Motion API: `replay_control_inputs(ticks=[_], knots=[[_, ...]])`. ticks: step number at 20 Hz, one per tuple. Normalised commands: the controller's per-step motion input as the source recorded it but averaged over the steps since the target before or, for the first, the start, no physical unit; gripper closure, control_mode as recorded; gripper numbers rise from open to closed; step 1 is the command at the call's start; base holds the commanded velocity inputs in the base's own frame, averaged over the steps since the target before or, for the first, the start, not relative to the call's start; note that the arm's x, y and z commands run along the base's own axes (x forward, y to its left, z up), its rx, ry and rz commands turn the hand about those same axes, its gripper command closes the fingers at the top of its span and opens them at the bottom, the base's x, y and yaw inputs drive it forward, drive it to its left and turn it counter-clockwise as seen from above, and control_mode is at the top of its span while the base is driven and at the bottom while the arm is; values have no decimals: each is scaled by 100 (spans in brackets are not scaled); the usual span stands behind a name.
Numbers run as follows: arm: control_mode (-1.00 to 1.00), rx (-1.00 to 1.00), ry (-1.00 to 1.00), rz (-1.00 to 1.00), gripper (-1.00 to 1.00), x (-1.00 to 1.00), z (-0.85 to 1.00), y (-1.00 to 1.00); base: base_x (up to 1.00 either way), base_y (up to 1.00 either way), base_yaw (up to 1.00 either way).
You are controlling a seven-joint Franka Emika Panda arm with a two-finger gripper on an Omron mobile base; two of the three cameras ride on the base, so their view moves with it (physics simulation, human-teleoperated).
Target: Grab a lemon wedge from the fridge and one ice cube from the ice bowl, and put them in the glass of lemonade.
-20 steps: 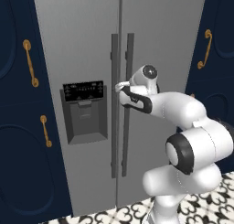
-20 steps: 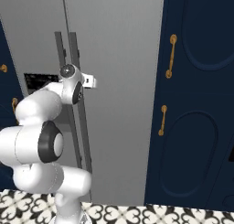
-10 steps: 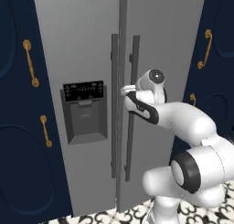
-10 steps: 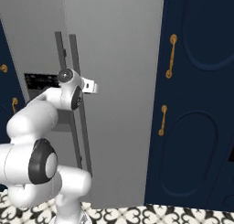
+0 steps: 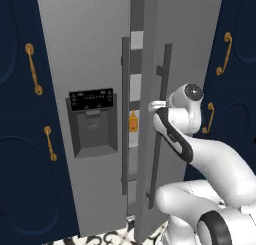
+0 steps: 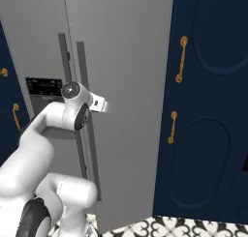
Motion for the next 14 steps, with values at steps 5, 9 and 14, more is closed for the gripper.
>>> replay_control_inputs(ticks=[5, 9, 14], knots=[[-100, 8, 12, -10, 100, -56, 14, -100, 0, 0, 0], [-100, 7, 13, -12, 100, -55, 15, -100, 0, 0, 0], [-100, 6, 6, -14, -100, -52, 5, -94, 0, 0, 0]])
